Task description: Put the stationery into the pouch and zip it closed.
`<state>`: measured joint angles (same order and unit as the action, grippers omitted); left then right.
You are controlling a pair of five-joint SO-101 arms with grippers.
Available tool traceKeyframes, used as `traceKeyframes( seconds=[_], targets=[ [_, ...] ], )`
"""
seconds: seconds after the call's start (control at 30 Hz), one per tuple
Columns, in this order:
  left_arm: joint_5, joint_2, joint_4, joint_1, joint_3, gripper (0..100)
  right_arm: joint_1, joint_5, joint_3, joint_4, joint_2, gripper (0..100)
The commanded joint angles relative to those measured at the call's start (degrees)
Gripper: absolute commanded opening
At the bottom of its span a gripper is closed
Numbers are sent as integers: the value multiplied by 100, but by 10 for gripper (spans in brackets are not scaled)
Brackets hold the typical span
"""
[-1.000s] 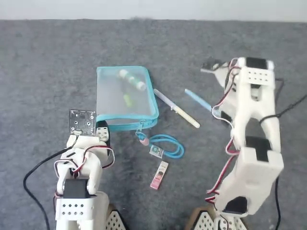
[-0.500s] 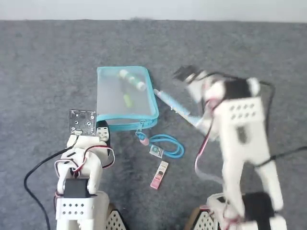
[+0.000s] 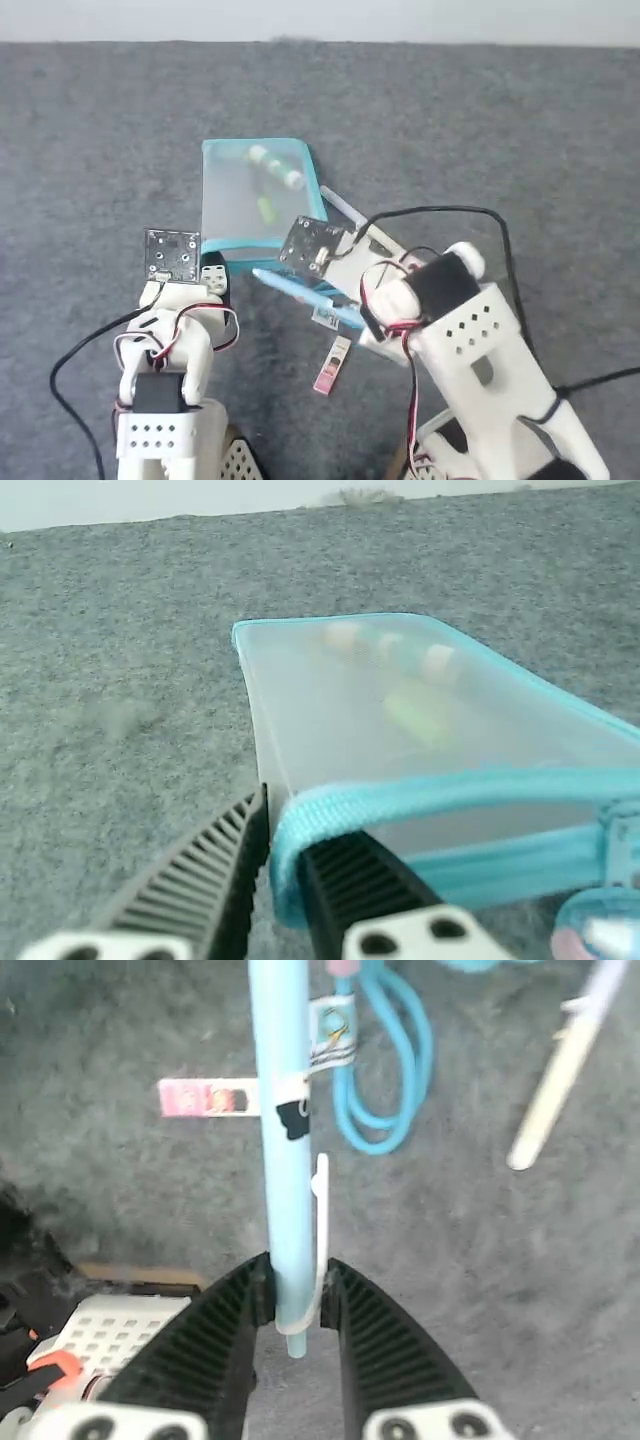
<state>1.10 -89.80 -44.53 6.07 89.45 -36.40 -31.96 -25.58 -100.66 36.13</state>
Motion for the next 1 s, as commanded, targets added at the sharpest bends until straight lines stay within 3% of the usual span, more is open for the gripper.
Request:
traceKeyframes(
  seconds=[0.0, 0.43, 0.67, 0.97],
  targets=[
    [79, -70, 176, 9, -101, 9, -57, 404, 62, -180, -110, 7],
    [79, -79, 158, 9, -101, 9, -75, 1670, 2207, -66, -2545, 7],
    [79, -53, 176, -53, -101, 9, -75, 2778, 4053, -198, -4084, 9],
    [-273, -44, 176, -1609, 198, 9, -66, 2901, 5389, -198, -5209, 9]
  ],
)
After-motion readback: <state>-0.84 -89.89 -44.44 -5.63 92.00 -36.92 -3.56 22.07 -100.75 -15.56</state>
